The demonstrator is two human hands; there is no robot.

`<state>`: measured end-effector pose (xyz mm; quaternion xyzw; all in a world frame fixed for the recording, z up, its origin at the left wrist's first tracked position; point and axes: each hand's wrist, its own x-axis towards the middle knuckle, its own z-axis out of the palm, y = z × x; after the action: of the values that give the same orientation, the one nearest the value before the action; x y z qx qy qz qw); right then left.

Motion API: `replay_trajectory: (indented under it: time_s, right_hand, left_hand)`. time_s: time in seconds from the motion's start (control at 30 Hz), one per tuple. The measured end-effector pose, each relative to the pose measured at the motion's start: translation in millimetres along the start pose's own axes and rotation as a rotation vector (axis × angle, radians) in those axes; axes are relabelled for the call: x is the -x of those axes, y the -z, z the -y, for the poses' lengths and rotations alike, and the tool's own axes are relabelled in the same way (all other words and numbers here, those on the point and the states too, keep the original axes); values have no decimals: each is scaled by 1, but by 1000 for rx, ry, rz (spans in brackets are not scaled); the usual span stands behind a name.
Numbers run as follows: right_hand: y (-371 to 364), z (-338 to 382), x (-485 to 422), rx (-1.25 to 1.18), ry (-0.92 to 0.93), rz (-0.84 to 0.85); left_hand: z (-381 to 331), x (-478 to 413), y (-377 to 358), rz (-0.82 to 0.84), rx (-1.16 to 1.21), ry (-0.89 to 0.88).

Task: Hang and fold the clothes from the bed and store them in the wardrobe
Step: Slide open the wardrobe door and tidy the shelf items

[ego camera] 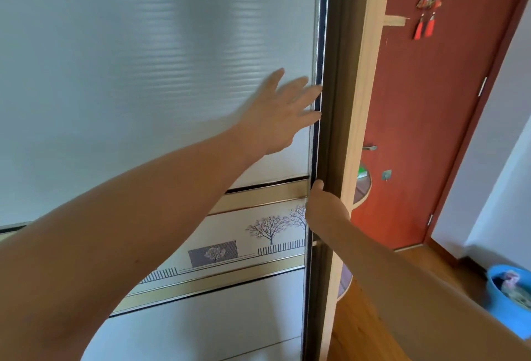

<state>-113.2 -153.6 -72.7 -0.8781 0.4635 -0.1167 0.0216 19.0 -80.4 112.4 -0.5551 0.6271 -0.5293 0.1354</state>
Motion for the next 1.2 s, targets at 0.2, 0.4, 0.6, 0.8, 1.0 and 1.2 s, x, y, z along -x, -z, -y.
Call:
replay_trajectory:
  time_s: [0.2,0.4,0.6,0.8,1.0,1.2]
  right_hand:
    - [-14,11,2,171,139,-64]
    - [-11,47,6,-15,200,-31]
    - [4,93,-2,-195,367,20]
    - [-6,162,2,-443,552,135]
    - [-16,235,16,-404,688,153]
    - [-19,309,34,-410,765,138]
  left_hand:
    - [-3,9,-10,-68,-26,89]
    - [10,44,-12,-69,13,199]
    - [38,105,-12,-33,25,225]
    - [71,172,-20,31,-8,270]
    - [109,236,-22,131,-73,301]
    - [137,302,-14,211,-138,370]
